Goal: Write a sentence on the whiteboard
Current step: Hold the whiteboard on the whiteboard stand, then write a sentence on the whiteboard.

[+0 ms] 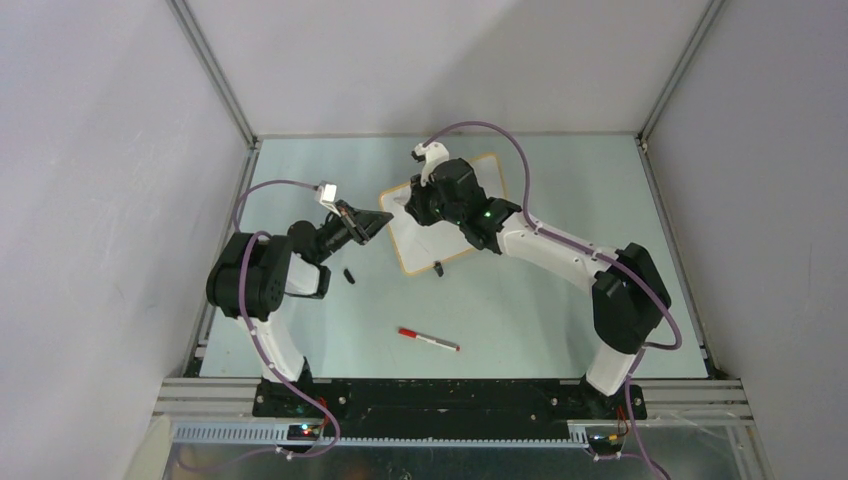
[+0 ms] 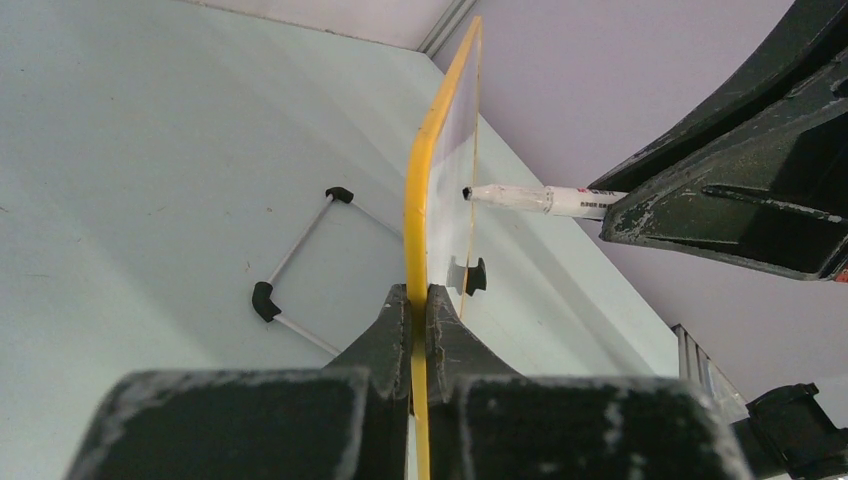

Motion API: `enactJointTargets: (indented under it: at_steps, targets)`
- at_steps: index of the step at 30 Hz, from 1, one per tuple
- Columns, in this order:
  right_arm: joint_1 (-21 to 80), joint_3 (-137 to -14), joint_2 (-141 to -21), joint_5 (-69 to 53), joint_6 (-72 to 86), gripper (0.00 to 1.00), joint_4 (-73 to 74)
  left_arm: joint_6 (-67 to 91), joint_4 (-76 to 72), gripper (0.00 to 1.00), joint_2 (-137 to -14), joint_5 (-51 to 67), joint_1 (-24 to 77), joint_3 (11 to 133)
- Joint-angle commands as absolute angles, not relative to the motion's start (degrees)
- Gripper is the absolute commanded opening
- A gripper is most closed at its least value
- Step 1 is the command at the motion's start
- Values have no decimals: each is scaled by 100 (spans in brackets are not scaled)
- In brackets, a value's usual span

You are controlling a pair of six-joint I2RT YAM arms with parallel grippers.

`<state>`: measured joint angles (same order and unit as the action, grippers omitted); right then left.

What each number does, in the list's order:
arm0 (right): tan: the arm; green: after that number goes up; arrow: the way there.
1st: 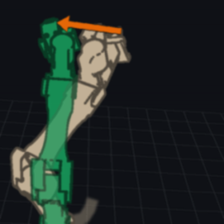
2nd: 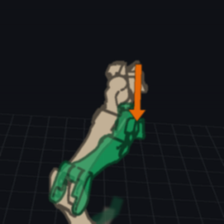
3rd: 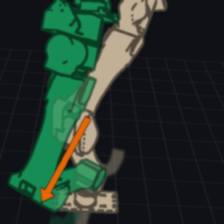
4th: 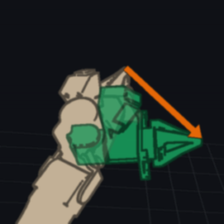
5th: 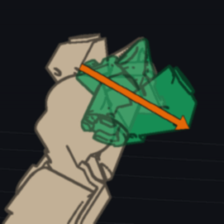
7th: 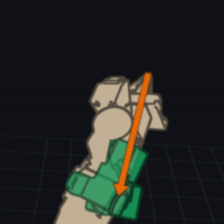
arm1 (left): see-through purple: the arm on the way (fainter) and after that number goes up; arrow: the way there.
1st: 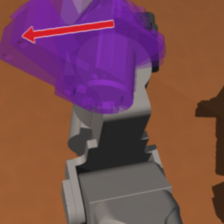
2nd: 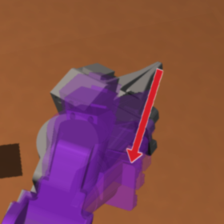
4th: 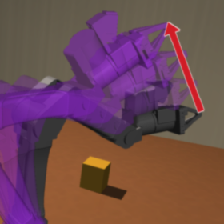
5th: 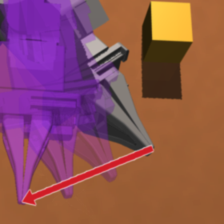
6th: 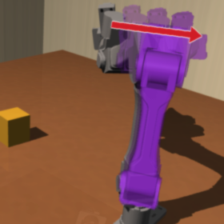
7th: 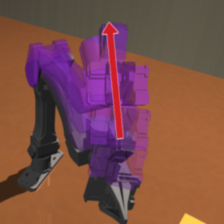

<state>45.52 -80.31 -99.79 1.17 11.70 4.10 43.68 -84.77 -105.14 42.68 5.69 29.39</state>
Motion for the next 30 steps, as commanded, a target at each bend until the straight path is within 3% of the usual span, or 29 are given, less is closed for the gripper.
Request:
enactJointTargets:
  at_steps: [1, 30]
  targets:
    - [4608, -8363, -10033, 229, 1049, 0, 338, 4182, -8717, 0, -10599, 4324, 533, 3081]
    - [4596, -8656, -10282, 451, 993, 0, 600, 4176, -8763, 0, -10591, 4364, 527, 3064]
